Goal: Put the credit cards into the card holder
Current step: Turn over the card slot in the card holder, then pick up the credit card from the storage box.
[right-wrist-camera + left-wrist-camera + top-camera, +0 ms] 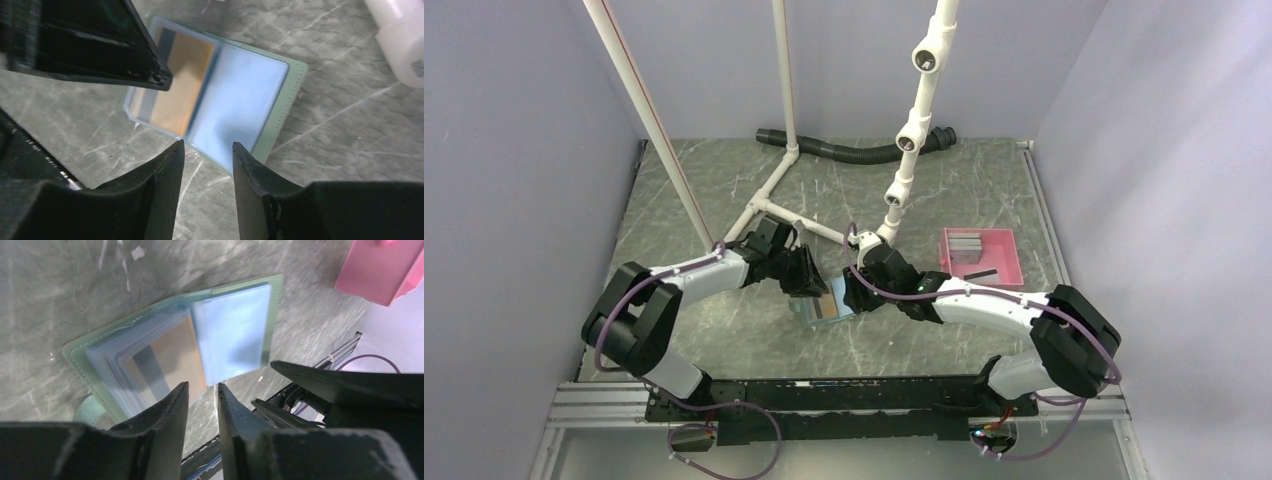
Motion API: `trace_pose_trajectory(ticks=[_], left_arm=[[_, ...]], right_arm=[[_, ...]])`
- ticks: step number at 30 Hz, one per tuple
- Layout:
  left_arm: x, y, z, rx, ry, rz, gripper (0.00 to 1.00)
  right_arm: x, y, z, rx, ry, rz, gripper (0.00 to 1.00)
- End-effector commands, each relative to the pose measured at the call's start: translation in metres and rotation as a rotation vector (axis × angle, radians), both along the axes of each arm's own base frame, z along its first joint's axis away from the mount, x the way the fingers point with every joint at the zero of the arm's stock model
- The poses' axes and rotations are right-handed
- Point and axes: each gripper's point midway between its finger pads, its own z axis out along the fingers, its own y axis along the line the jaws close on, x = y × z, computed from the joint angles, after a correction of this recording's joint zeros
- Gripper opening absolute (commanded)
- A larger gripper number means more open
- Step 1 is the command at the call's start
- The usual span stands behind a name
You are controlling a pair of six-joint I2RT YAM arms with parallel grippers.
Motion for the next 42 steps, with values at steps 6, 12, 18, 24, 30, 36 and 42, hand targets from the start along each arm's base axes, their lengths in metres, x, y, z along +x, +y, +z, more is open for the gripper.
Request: trace_pose_trajectory(ticks=[6,12,18,24,30,36,42], left_arm=[[-0.025,0.014,-0.036,0.043,0.132,0.008,0.25],[-0.036,0.046,-0.06,0.169,0.202,0.042,0.21],[-0.041,0.058,-0.071,0.24,0.217,0.033,0.2],[-0.036,0.055,-0.065,0.225,0.184,0.012,0.22],[-0.02,0.038,-0.026,0.123,0.062,-0.03,0.42],[-0.009,0.026,0.033,0.03,-0.085,-0.08,0.6],[-0.006,0.026,0.095,0.013,-0.238,-0.175,0.69]], right_arm=[[0.007,0.034,0.03,0.243,0.04,0.083,0.39],[0.011,0.043,0.013,0.26,0.115,0.101,0.33],[0.007,0.049,-0.006,0.252,0.171,0.115,0.3],[0.006,0.031,0.001,0.174,0.113,0.061,0.26],[0.004,-0.039,0.054,0.118,-0.045,-0.13,0.32],[0.008,-0.117,0.093,0.144,-0.144,-0.404,0.42],[0.026,-0.208,0.096,0.059,-0.139,-0.822,0.48]])
